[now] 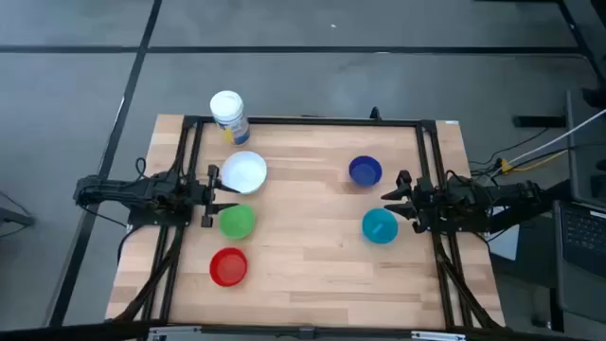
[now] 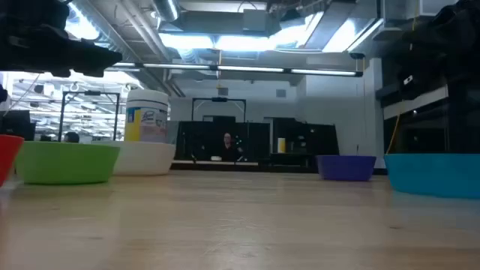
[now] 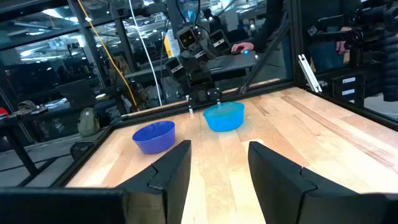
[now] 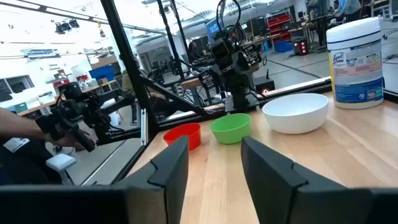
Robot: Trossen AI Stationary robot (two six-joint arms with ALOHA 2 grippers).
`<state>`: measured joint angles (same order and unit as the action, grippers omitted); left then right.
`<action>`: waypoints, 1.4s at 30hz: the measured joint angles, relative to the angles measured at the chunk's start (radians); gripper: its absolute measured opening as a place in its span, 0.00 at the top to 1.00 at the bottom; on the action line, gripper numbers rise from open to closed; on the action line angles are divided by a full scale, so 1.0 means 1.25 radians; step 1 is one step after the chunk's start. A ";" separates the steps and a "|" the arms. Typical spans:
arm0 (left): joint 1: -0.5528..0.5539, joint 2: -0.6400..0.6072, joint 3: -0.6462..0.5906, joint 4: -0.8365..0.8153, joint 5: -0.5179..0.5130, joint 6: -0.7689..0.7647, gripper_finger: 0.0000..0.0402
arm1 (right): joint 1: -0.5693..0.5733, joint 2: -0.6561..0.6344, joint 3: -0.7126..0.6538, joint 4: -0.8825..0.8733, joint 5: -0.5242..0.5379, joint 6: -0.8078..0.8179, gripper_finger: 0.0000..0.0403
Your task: Nest bowls inside each other
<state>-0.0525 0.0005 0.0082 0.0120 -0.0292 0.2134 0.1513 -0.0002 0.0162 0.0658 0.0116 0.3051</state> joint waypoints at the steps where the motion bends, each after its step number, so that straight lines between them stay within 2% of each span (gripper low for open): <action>1: 0.000 0.000 0.000 0.000 0.000 0.000 0.61 | 0.000 0.000 0.000 0.000 0.000 0.000 0.63; 8: 0.000 0.000 0.000 0.006 -0.001 0.018 0.61 | 0.000 0.000 0.000 0.001 0.000 0.000 0.66; 11: 0.000 0.000 0.000 0.045 -0.008 -0.044 0.61 | 0.000 0.000 0.000 0.021 0.000 0.000 0.67; 16: 0.002 0.000 0.000 0.143 -0.134 -0.321 0.61 | 0.000 0.000 0.000 0.105 0.003 -0.001 0.70; 19: 0.002 0.000 0.000 0.176 -0.215 -0.451 0.61 | 0.000 0.000 0.000 0.186 0.032 -0.001 0.71; 24: 0.002 0.000 0.000 0.269 -0.352 -0.557 0.61 | 0.000 0.000 0.000 0.317 0.118 -0.013 0.74; 28: 0.002 0.000 0.000 0.326 -0.382 -0.541 0.61 | 0.000 0.000 0.000 0.393 0.211 -0.025 0.75; 32: 0.002 0.000 0.001 0.396 -0.340 -0.530 0.61 | 0.000 0.000 0.000 0.448 0.241 0.034 0.76; 34: 0.001 0.001 0.008 0.433 -0.291 -0.519 0.61 | 0.000 0.000 0.000 0.470 0.209 0.064 0.76; 38: 0.002 0.002 0.031 0.504 -0.274 -0.499 0.61 | 0.000 0.000 0.020 0.498 0.146 0.078 0.76; 42: 0.002 0.017 0.118 0.570 -0.145 -0.415 0.61 | 0.000 0.005 0.117 0.452 0.107 0.024 0.76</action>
<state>-0.0505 0.0221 0.1551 0.7247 -0.2109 -0.3054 0.1514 0.0062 0.1628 0.6302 0.1458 0.3352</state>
